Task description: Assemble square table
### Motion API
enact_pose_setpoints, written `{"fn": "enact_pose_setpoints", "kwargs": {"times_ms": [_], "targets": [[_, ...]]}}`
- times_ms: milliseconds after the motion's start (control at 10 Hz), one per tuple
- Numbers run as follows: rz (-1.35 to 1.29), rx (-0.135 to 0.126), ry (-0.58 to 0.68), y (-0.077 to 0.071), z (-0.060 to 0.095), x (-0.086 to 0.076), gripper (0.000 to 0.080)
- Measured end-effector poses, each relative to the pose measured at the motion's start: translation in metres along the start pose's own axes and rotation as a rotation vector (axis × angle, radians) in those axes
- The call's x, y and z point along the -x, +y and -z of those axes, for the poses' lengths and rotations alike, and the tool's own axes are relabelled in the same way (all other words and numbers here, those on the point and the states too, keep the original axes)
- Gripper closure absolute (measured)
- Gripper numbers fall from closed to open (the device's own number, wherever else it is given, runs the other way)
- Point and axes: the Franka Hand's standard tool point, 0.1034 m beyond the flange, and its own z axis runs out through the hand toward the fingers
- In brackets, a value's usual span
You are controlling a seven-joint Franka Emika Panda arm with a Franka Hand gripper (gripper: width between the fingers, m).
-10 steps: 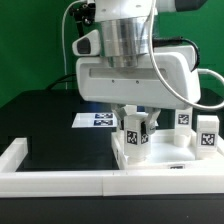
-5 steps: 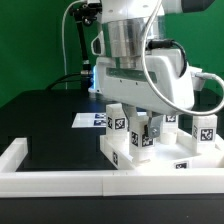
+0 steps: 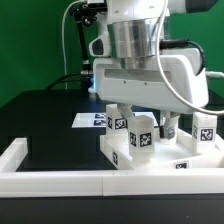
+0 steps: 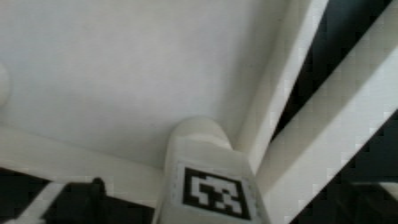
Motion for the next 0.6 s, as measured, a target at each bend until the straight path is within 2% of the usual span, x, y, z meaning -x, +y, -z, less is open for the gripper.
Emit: {"fn": "enact_pose_setpoints", "kwargs": {"times_ms": [200, 600], "targets": [[0.304, 0.022, 0.002, 0.0018, 0.0011, -0.0015, 0.015], [0.637, 0.038, 0.018, 0.0035, 0.0039, -0.0066, 0.015]]}}
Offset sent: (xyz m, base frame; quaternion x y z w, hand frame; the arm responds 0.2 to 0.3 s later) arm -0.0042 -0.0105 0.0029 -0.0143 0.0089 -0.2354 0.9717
